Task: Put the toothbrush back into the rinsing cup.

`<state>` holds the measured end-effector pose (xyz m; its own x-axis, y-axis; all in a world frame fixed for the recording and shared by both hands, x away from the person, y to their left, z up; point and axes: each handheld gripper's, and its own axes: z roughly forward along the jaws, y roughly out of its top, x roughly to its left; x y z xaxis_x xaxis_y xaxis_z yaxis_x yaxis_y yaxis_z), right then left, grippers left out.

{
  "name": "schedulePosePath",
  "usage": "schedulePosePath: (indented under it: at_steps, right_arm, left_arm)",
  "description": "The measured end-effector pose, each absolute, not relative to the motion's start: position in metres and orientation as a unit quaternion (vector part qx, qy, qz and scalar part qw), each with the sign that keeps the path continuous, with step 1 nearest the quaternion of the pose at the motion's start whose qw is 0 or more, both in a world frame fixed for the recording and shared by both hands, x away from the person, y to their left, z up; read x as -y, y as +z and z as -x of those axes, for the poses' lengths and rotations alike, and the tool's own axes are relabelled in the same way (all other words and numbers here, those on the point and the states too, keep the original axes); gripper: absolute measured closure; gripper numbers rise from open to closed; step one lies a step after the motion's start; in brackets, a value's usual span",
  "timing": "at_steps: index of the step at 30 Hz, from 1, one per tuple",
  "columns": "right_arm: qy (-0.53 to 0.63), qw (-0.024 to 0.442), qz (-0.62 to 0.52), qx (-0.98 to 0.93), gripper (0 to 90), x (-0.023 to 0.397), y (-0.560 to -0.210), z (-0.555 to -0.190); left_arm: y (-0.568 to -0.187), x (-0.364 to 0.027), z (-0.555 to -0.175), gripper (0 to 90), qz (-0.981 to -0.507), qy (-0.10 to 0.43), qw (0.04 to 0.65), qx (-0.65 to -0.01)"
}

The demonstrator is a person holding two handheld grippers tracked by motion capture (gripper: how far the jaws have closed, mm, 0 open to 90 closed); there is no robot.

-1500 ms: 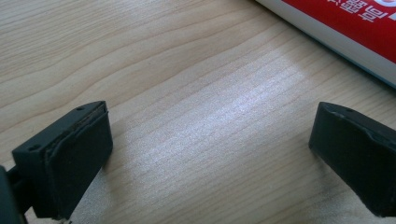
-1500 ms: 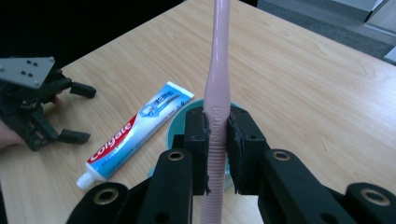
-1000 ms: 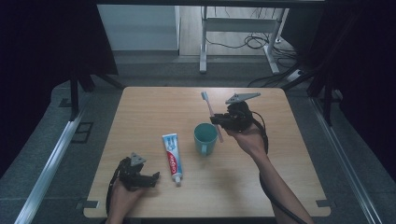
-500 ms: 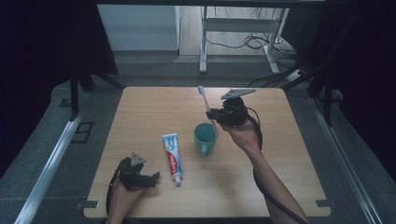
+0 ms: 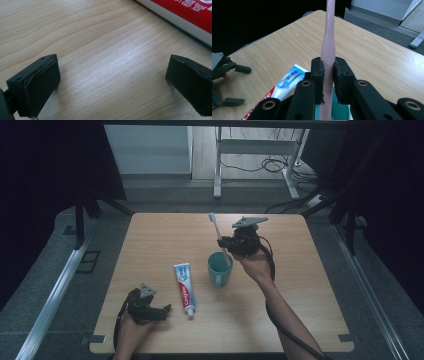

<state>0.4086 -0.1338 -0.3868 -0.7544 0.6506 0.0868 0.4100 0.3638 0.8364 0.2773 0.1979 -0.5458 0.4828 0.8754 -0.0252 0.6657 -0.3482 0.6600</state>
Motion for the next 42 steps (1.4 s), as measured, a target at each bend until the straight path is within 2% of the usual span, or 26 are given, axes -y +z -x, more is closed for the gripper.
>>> schedulePosePath:
  at_steps: [21,42]
  right_arm:
    - [0.452,0.132,-0.321,-0.822,78.2,0.125,-0.423,-0.409]
    - [0.436,0.112,-0.340,-0.826,78.0,0.128,-0.459,-0.411]
  left_arm:
    - [-0.546,-0.198,-0.277,0.0,-0.802,0.168,0.311,-0.481]
    - [-0.546,-0.198,-0.277,0.0,-0.802,0.168,0.311,-0.481]
